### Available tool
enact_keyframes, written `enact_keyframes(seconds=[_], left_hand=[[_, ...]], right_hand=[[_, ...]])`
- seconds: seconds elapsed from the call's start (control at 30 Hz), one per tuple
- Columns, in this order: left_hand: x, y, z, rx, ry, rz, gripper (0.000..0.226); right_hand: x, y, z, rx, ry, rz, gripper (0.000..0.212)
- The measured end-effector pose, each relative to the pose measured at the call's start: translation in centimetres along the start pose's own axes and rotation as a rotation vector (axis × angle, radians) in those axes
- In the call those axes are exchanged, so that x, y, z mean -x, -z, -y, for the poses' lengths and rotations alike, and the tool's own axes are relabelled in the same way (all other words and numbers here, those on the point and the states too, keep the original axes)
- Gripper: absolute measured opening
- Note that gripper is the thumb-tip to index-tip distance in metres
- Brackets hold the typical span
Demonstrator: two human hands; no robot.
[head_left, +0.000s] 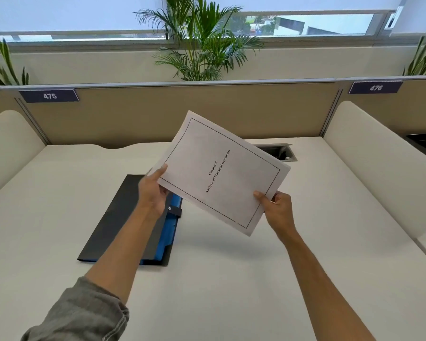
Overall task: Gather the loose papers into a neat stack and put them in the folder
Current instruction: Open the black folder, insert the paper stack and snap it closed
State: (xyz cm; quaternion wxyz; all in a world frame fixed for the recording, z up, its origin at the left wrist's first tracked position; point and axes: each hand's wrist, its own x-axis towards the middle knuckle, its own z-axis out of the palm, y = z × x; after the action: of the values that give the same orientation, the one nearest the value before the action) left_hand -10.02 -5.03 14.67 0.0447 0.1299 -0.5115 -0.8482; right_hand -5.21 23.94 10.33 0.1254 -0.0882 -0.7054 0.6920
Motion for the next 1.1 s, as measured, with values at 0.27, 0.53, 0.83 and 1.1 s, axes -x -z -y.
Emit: enact_keyframes(seconds=[0.27, 0.53, 0.83, 1.1], left_hand=[[-0.9, 2.3, -1.2, -0.615, -0.042, 0.170, 0.026], [0.7, 2.2, 3.7, -0.593, 0.003, 0.214, 0.021], [2.5, 2.8, 9.6, -0.468, -0.015, 0.070, 0.025], [2.6, 2.6, 10.8, -0.553, 0.019, 0.011, 0.047]], right_hand=[[-0.2, 1.5, 0.1, 0.223, 0.090, 0.011, 0.010], [0.9, 0.3, -2.0, 0.297, 0.126, 0.001, 0.034], [3.6, -0.7, -5.6, 0.329, 0.029, -0.073, 0.038], [3.4, -0.6, -5.8, 0.324, -0.024, -0.042, 0.018]])
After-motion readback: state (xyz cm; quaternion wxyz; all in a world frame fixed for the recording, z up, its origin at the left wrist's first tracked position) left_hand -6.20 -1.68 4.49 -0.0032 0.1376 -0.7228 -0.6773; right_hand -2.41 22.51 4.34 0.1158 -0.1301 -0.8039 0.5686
